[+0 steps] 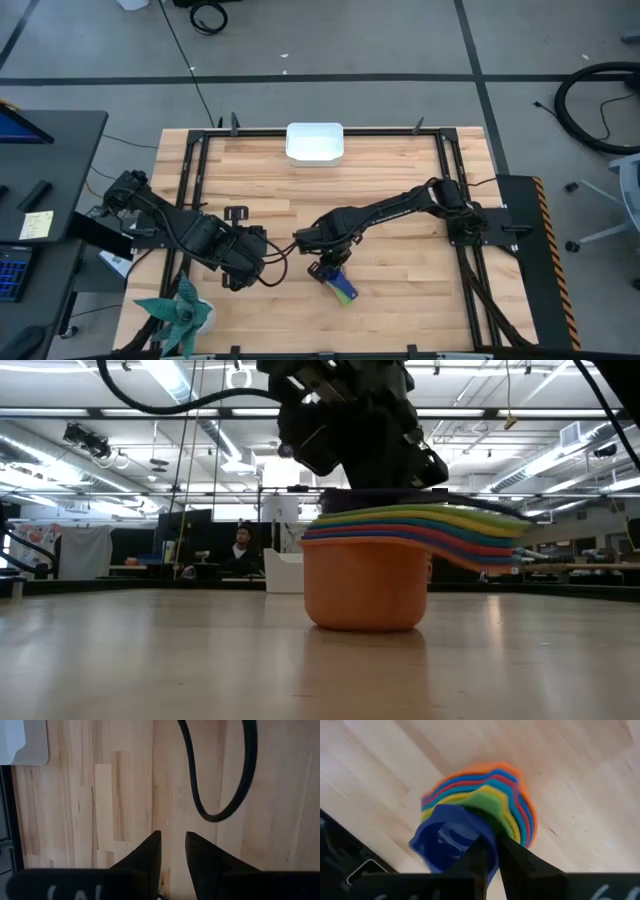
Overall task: Nest measuring cups in basket
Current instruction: Stack the dark blue measuring cup on top of the green measuring cup
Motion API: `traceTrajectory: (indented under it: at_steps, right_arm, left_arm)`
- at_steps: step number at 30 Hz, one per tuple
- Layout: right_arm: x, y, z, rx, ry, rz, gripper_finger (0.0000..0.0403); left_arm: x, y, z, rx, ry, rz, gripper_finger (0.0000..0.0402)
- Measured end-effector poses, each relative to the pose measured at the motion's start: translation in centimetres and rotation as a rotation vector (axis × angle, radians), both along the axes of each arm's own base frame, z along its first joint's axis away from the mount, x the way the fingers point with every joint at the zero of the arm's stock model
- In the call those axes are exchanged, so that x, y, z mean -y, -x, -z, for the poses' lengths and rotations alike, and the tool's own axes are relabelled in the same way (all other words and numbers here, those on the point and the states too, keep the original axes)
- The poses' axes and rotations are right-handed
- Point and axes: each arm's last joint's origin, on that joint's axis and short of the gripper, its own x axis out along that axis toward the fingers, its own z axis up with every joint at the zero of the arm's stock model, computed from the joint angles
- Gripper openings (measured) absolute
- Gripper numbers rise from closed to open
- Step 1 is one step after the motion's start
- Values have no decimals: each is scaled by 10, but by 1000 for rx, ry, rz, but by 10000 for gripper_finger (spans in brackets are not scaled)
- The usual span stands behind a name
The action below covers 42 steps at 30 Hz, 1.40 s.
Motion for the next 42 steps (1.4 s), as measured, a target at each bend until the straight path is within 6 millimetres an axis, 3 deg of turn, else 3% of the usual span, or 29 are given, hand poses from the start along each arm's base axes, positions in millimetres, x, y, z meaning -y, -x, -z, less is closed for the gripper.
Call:
traceTrajectory:
  at_steps: [12, 23, 37, 42]
  right_arm:
    - [8, -5, 0, 53, -2, -53, 44]
    - [10, -5, -1, 47, -125, -91, 44]
    - [12, -6, -1, 90, -87, -182, 44]
    - [12, -6, 0, 91, -87, -185, 24]
  left_arm:
    - [0, 0, 0, 0, 0, 1, 94]
    - [0, 0, 0, -1, -1, 2, 94]
    - [0, 0, 0, -1, 0, 0, 94]
    - [0, 0, 0, -1, 0, 0, 94]
